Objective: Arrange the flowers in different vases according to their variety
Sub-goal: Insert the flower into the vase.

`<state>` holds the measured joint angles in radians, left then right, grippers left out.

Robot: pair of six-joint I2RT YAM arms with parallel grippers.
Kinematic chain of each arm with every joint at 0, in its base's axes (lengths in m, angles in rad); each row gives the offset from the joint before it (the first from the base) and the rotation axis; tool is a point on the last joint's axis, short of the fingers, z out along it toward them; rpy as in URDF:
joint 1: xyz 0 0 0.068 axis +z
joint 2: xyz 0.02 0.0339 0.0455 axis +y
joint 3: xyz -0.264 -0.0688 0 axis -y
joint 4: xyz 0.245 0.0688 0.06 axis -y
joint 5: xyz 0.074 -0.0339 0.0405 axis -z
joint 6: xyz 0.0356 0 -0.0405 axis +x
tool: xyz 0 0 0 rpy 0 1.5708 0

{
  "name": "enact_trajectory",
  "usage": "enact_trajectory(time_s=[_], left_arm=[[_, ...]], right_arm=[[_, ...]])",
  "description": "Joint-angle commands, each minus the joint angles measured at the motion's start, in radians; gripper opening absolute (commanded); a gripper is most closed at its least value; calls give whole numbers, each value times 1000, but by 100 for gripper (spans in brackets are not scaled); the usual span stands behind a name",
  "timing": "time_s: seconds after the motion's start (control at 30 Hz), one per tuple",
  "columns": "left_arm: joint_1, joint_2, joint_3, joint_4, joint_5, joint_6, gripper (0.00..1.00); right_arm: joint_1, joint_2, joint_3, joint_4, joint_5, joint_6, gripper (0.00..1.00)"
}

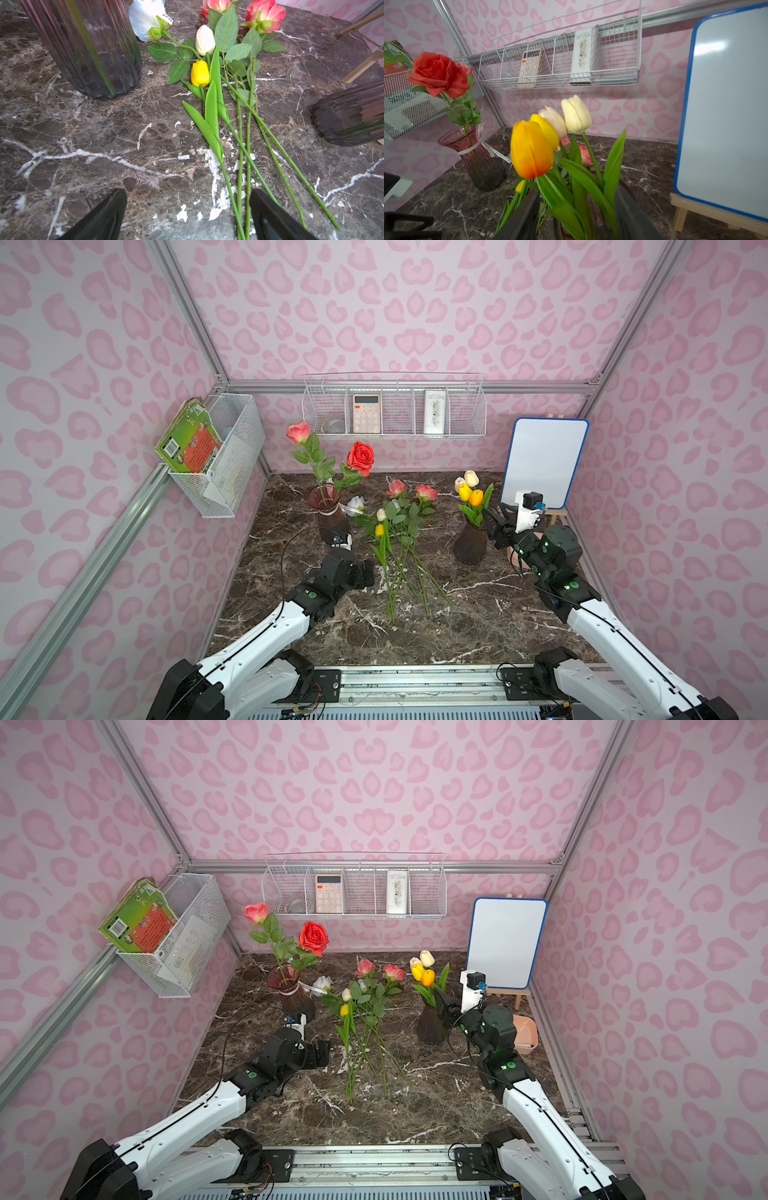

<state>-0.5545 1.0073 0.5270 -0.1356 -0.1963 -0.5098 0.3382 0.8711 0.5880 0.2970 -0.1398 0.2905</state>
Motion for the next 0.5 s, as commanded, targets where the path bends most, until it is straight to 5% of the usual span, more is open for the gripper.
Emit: enact_trajectory(time_s=[0.0, 0.23, 0.47], left_arm=[[1, -3, -1, 16, 8, 10, 96], [1, -2, -1, 19, 10, 8, 96], [1, -7, -7, 22, 6, 5, 96]], right_arm=[[-1, -63, -61, -48, -7, 54, 70], [-6, -212, -218, -77, -16, 111, 97], [-14, -214, -397, 92, -39, 218, 98]])
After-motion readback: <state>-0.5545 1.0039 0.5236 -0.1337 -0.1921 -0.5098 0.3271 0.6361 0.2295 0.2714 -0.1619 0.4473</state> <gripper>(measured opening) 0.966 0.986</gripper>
